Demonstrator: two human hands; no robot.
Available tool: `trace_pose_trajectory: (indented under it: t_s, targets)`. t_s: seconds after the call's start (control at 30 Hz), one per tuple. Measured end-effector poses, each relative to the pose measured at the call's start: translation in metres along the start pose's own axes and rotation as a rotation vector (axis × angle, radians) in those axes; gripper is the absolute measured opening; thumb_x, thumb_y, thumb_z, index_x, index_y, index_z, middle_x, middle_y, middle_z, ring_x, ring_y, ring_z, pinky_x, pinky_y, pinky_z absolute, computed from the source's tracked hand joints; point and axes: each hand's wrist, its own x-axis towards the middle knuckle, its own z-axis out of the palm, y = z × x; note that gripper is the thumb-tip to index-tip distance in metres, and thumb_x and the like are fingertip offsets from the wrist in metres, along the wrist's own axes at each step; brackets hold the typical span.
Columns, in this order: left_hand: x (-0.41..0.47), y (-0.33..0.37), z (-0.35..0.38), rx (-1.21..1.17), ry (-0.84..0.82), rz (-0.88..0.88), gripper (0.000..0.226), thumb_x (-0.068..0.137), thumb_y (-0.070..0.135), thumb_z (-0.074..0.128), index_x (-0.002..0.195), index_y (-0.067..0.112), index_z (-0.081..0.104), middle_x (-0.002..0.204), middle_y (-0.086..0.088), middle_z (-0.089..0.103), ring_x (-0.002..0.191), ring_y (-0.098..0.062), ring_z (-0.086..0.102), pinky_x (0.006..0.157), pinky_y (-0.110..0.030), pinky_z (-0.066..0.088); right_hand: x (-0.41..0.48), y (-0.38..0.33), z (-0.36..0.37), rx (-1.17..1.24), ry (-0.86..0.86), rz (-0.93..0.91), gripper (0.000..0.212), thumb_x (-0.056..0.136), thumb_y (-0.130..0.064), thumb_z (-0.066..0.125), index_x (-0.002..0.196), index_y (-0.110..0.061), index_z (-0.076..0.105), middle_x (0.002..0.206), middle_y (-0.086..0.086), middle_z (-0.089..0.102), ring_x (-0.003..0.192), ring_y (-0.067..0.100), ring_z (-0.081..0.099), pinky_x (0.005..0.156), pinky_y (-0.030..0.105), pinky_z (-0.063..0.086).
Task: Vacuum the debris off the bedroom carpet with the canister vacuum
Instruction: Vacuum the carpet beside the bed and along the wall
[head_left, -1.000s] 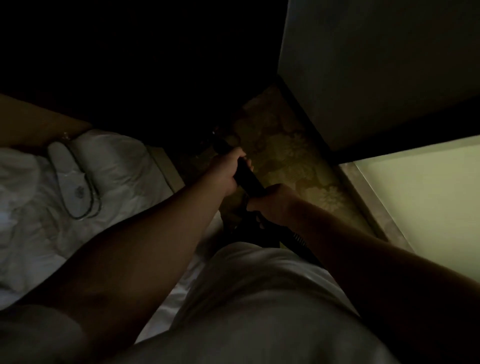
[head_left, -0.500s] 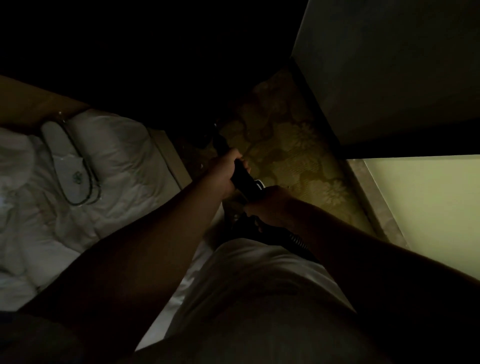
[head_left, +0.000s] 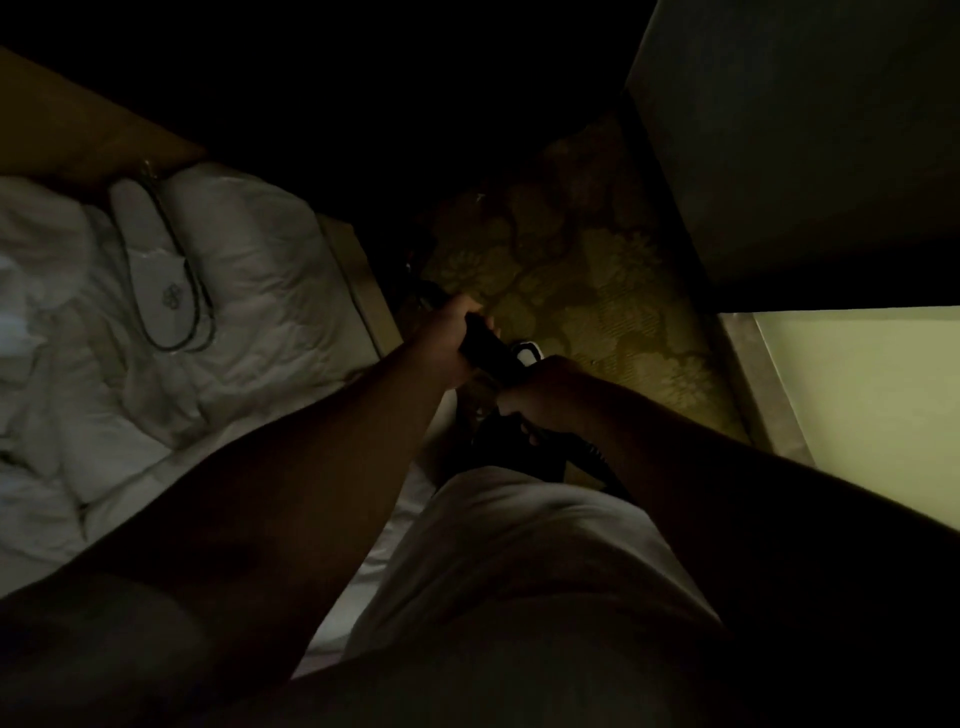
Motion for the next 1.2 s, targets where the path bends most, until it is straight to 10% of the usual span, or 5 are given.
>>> trace_pose_trajectory:
  t_s: [0.43, 1.2]
  targets:
    - [-0.064, -0.157, 0.068, -0.067, -0.100, 0.007, 0.025, 0.097, 0.015, 0.053, 0.073, 0.009, 0.051, 0.063, -0.004, 0.051, 0.062, -0.018, 0.052, 0.067, -0.032, 0.049, -0.079, 0.164, -0.029, -0.080, 0.031, -0.058, 0.020, 0.083, -0.024, 0.074, 0.089, -0.005, 0.069, 0.071, 0.011, 0.071, 0.063, 0.028, 0.071, 0.060, 0.035, 0.057]
    - [-0.157, -0.451, 0.073, -0.011, -0.222, -0.054, 0.009, 0.096, 0.012, 0.058, 0.091, 0.007, 0.053, 0.075, -0.007, 0.051, 0.067, -0.019, 0.055, 0.069, -0.037, 0.054, -0.214, 0.430, 0.051, -0.016, 0.023, 0.116, 0.016, 0.094, -0.016, 0.070, 0.099, -0.003, 0.062, 0.085, 0.016, 0.070, 0.075, 0.030, 0.069, 0.083, 0.042, 0.062]
